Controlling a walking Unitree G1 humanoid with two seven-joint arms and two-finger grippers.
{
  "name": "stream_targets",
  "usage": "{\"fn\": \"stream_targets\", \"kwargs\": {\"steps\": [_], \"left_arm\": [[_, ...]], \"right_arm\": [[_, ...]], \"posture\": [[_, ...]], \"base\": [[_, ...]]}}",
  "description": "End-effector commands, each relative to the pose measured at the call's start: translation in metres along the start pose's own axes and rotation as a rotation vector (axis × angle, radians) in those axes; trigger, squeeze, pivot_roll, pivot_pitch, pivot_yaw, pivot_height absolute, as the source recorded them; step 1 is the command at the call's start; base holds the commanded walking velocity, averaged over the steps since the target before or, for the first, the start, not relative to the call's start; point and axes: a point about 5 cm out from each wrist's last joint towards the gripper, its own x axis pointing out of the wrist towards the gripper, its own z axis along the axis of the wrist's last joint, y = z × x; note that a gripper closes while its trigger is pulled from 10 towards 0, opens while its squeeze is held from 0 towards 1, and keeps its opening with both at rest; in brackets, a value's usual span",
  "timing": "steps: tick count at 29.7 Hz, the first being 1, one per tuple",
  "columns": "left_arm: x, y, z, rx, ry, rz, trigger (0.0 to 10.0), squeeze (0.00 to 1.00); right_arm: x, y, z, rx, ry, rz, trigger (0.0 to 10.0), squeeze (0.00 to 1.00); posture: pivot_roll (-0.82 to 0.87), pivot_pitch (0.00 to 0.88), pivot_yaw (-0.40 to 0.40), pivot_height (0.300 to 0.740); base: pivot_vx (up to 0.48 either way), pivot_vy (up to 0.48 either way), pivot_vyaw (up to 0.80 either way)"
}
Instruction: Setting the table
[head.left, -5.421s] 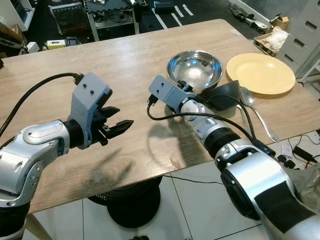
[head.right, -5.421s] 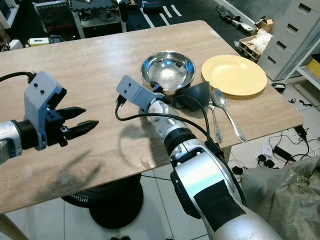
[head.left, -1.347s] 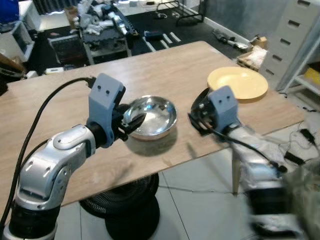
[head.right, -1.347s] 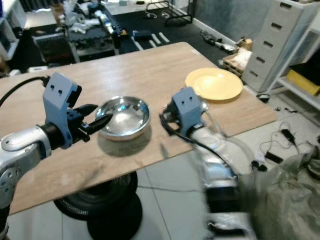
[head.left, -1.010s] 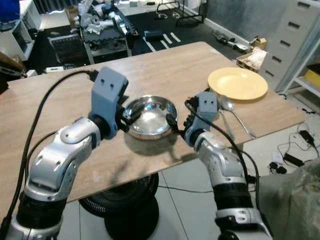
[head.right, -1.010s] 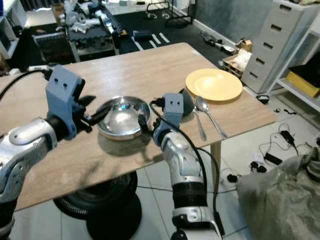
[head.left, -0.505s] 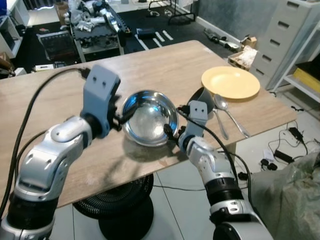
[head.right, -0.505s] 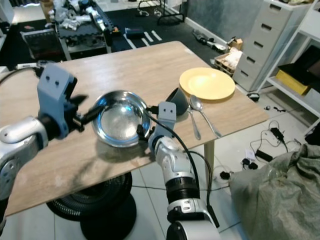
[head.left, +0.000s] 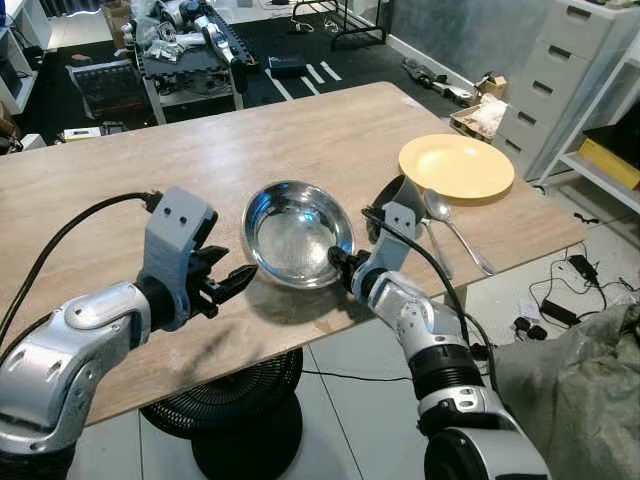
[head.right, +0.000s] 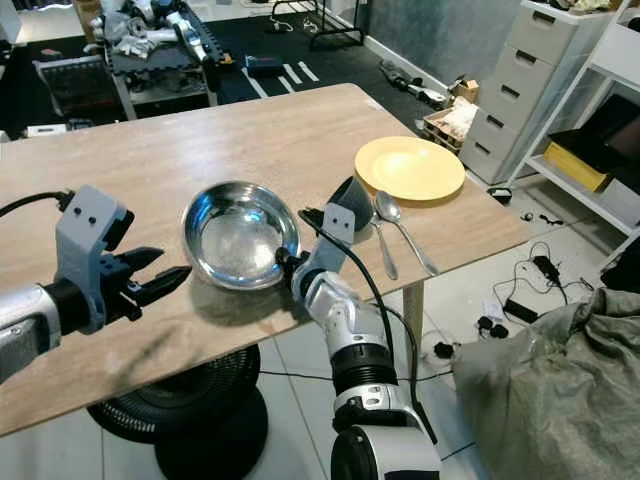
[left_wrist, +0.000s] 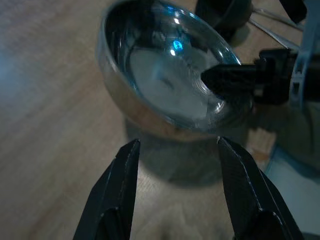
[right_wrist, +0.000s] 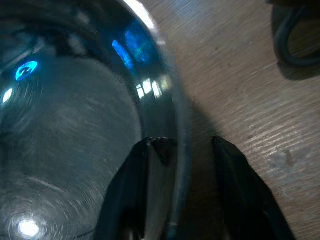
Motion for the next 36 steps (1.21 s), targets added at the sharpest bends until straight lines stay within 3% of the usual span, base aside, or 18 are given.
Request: {"fn": "stream_targets", "kwargs": {"steps": [1, 24, 25, 27, 28, 29, 32, 33, 36], "left_arm": [[-0.002, 0.002, -0.005, -0.014, 0.019, 0.018, 10.0, 0.00], [0.009, 0.001, -0.015, -0.017, 0.019, 0.070, 10.0, 0.00], [0.011, 0.001, -0.014, -0.021, -0.010, 0.097, 10.0, 0.00], [0.012, 0.001, -0.013, -0.027, -0.029, 0.113, 10.0, 0.00], [0.013, 0.000, -0.012, -0.035, -0.050, 0.124, 10.0, 0.00], [0.015, -0.003, -0.010, -0.043, -0.100, 0.138, 10.0, 0.00], [0.016, -0.005, -0.008, -0.039, -0.121, 0.145, 10.0, 0.00], [0.017, -0.009, -0.008, -0.050, -0.134, 0.144, 10.0, 0.00], [0.019, -0.012, -0.006, -0.063, -0.158, 0.147, 10.0, 0.00]], "right_arm": [[0.003, 0.016, -0.029, 0.040, 0.107, 0.047, 0.0, 0.00], [-0.015, 0.009, -0.001, 0.067, -0.050, 0.129, 0.0, 0.00], [-0.025, 0.006, 0.013, -0.016, -0.182, 0.107, 0.0, 0.00], [-0.031, 0.006, 0.018, -0.037, -0.234, 0.101, 0.0, 0.00], [-0.036, 0.004, 0.024, -0.052, -0.293, 0.086, 4.4, 0.00], [-0.051, -0.002, 0.037, -0.127, -0.422, 0.034, 10.0, 0.00], [-0.061, -0.006, 0.043, -0.125, -0.497, 0.011, 10.0, 0.00], [-0.075, -0.009, 0.049, -0.152, -0.566, -0.012, 10.0, 0.00], [-0.087, -0.010, 0.049, -0.192, -0.605, -0.020, 10.0, 0.00]], "posture": [[0.15, 0.084, 0.071, 0.740], [0.12, 0.055, 0.077, 0.740], [0.11, 0.047, 0.076, 0.740], [0.11, 0.047, 0.076, 0.740], [0.10, 0.043, 0.078, 0.740], [0.10, 0.042, 0.079, 0.740], [0.09, 0.041, 0.088, 0.740], [0.08, 0.036, 0.095, 0.740], [0.07, 0.029, 0.105, 0.740]], "base": [[0.000, 0.000, 0.00], [0.000, 0.000, 0.00], [0.000, 0.000, 0.00], [0.000, 0.000, 0.00], [0.000, 0.000, 0.00], [0.000, 0.000, 0.00], [0.000, 0.000, 0.00], [0.000, 0.000, 0.00], [0.000, 0.000, 0.00]]}}
